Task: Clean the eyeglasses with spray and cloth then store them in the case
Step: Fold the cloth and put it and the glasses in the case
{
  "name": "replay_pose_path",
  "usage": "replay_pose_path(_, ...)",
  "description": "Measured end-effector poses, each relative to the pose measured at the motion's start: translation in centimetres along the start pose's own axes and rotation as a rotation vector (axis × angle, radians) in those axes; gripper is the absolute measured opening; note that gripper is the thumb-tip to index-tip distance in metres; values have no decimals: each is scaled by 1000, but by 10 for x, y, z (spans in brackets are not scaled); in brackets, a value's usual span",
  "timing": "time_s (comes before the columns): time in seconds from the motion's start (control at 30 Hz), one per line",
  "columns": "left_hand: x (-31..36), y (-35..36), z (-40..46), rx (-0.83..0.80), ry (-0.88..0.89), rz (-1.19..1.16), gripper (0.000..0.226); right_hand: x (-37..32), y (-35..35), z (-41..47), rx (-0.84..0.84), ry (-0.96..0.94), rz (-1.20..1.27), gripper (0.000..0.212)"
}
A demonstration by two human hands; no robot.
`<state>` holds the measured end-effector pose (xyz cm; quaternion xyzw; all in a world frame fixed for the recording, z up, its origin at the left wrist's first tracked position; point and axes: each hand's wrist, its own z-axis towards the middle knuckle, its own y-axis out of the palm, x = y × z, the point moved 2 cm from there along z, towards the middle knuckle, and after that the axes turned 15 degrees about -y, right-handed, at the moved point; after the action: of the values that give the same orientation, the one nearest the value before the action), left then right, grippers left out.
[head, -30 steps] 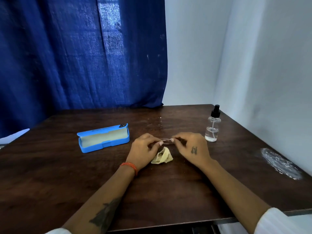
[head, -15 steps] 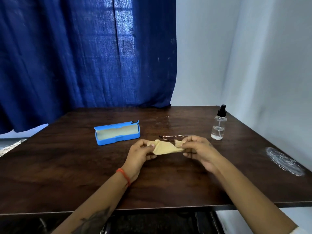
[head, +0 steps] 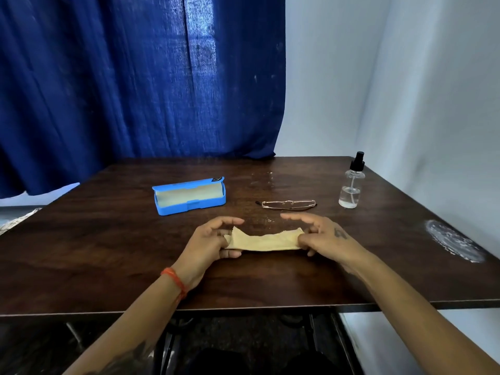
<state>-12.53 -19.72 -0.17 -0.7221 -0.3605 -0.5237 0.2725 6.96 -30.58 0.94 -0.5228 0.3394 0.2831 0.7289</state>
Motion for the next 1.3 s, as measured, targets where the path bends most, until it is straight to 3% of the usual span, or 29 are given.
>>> replay_pose_path(0.17,-3,-1,0,171,35,179,20,-6,3,7,-69,-33,-210,14)
replay_pose_path(0.27,-4,-2,-3,387,234,488,12,-2,4,13,-27,-68,-346,20)
replay_pose_path(0.37,-5,-2,-6,478,363,577,9,2,4,12,61,-94,-414,12)
replay_pose_path(0.5,-6,-4,-4,452,447,613,30,4,3,7,152,-108,-410,18)
replay_pose_path(0.73,-4,-8,-1,323,377,554,18,5,-2,11,87,-160,-188,20)
replay_pose_path(0.87,-2,-14,-4,303,508,579,22,3,-2,12,48,-232,-219,24)
replay_pose_path(0.97,-3,-20,-3,308,615,650,25,2,-1,7,116,-283,-289,18)
replay_pose_path(1.17,0,-19,0,328,652,629,19,4,-4,3,168,-347,-288,13)
replay_pose_path(1.3,26,-17,11,412,716,592,16,-6,-14,16,368,-527,-383,6)
